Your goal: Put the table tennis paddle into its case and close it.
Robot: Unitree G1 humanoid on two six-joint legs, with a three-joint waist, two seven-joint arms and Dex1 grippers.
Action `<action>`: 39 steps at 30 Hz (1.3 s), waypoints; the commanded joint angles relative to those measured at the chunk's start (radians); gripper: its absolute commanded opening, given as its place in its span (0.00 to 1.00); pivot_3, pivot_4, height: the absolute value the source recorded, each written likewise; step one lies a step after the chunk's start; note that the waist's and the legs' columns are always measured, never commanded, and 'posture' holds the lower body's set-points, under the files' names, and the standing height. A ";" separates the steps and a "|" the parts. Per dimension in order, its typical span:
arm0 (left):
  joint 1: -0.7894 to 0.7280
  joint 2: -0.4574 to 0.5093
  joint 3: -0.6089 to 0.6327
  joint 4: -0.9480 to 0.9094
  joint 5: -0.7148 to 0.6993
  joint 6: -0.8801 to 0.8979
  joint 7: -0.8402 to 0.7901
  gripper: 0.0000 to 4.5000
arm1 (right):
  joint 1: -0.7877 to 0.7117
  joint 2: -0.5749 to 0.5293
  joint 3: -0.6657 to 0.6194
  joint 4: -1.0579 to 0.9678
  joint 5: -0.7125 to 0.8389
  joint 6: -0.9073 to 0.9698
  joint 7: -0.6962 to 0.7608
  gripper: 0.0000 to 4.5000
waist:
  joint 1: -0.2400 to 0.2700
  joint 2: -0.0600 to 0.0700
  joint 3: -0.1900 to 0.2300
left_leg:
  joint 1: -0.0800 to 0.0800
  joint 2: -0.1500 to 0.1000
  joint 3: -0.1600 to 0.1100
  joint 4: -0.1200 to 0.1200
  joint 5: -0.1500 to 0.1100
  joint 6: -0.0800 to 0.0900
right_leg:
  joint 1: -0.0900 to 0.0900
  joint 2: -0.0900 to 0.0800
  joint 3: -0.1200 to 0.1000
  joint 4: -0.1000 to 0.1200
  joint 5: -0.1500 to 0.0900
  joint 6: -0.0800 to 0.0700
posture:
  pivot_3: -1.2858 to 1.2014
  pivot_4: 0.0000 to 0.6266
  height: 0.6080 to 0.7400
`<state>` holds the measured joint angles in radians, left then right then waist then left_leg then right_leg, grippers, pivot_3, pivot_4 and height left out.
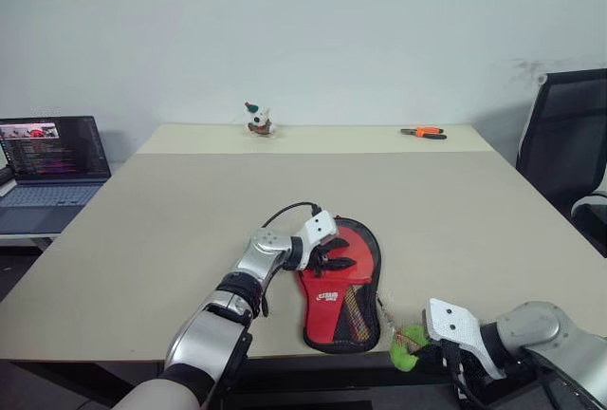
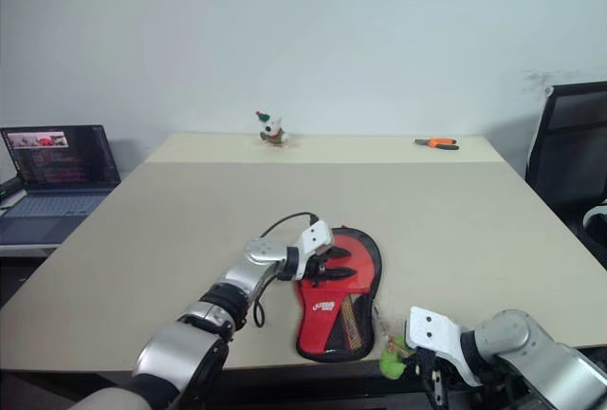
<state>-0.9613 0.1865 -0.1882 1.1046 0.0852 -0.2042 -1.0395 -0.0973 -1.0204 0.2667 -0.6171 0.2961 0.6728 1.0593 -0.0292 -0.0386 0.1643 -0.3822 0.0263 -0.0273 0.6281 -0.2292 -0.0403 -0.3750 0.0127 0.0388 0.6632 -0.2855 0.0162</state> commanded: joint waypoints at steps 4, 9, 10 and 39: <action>0.045 -0.003 -0.044 0.063 0.063 0.033 0.051 0.54 | -0.002 -0.009 0.083 -0.031 -0.020 -0.066 0.075 0.00 | 0.002 0.000 0.000 | 0.000 0.000 0.000 0.000 -0.001 0.000 | 0.000 -0.001 0.000 0.000 0.000 0.000 | 0.52 0.24 1.00; 0.038 -0.004 -0.044 0.072 0.069 0.040 0.102 0.54 | 0.001 -0.017 0.121 -0.063 -0.019 -0.091 0.119 0.00 | 0.002 0.000 0.000 | 0.000 0.000 0.001 0.001 -0.001 0.000 | 0.000 -0.001 0.000 0.000 0.000 0.001 | 0.52 0.24 1.00; 0.036 -0.004 -0.043 0.073 0.069 0.042 0.113 0.54 | 0.007 -0.022 0.131 -0.078 -0.020 -0.100 0.133 0.00 | 0.002 0.000 0.000 | 0.001 0.000 0.001 0.001 -0.001 0.000 | 0.000 -0.001 0.000 0.000 0.000 0.001 | 0.52 0.24 1.00; -0.006 -0.056 -0.041 0.090 0.089 0.045 0.183 0.54 | -0.062 0.146 0.040 -0.222 0.097 0.136 -0.057 0.60 | 0.004 -0.001 0.000 | 0.000 0.001 0.000 0.001 -0.002 -0.001 | 0.001 -0.001 0.000 -0.001 0.001 0.001 | 0.52 0.24 1.00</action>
<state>-0.9965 0.1428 -0.1926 1.1373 0.1283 -0.1821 -0.8600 -0.1393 -0.8660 0.3733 -0.8139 0.3543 0.7990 1.0103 -0.0253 -0.0391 0.1645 -0.3822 0.0270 -0.0270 0.6291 -0.2309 -0.0410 -0.3743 0.0112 0.0385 0.6622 -0.2848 0.0174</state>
